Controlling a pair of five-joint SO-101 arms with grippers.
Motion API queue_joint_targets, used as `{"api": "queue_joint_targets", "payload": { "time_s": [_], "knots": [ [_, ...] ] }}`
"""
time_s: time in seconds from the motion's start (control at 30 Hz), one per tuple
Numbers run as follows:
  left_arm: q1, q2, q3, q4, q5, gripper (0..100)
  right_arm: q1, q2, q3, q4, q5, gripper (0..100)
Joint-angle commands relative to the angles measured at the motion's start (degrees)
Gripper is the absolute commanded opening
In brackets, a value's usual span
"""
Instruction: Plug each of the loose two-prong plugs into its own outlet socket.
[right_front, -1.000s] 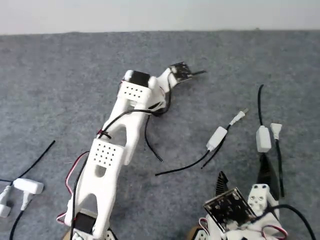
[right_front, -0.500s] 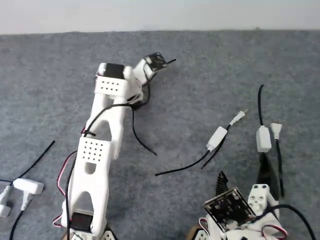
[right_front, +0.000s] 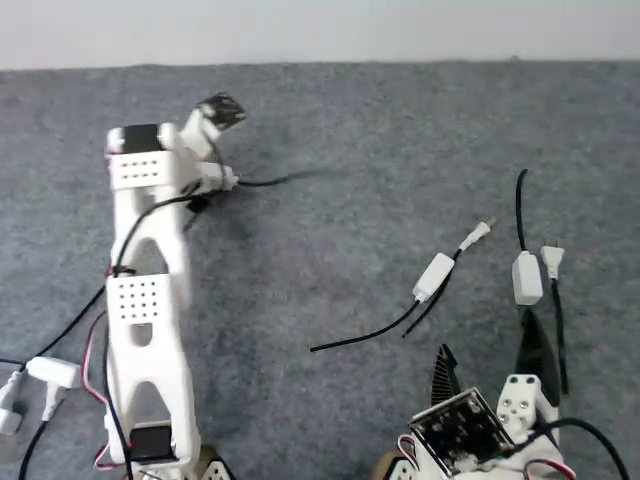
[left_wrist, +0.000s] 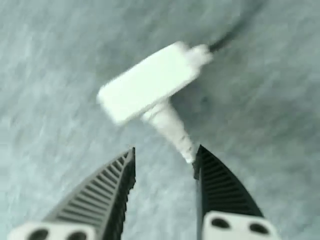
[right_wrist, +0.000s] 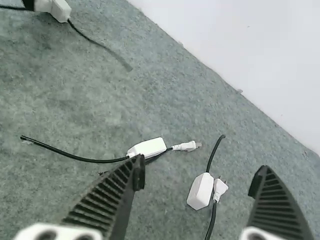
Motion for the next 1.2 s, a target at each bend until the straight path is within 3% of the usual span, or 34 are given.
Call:
{"api": "queue_joint_targets", "payload": {
  "time_s": [0.0,0.23,0.5,0.77,0.97,1.17],
  "knots": [
    [-5.6,-0.8,-2.6,0.6,-2.5,19,0.0,0.3,0.0,1.3,-0.7,33.6],
    [-12.8,-0.8,-2.7,0.2,-5.5,19,0.0,0.3,0.0,1.3,-0.7,33.6],
    [-17.2,-1.3,-2.9,0.9,-3.3,19,0.0,0.4,0.0,1.1,-0.7,33.6],
    [-12.0,-2.2,-17.4,3.3,10.2,19,0.5,1.1,-0.2,-0.3,-0.7,33.6],
    [-5.7,-15.5,-16.1,3.3,18.5,19,0.5,7.7,-2.0,-1.0,-0.7,33.6],
    [-0.8,-35.3,-12.5,3.4,24.4,19,0.6,21.3,-13.1,-4.0,-3.5,33.6]
  ]
}}
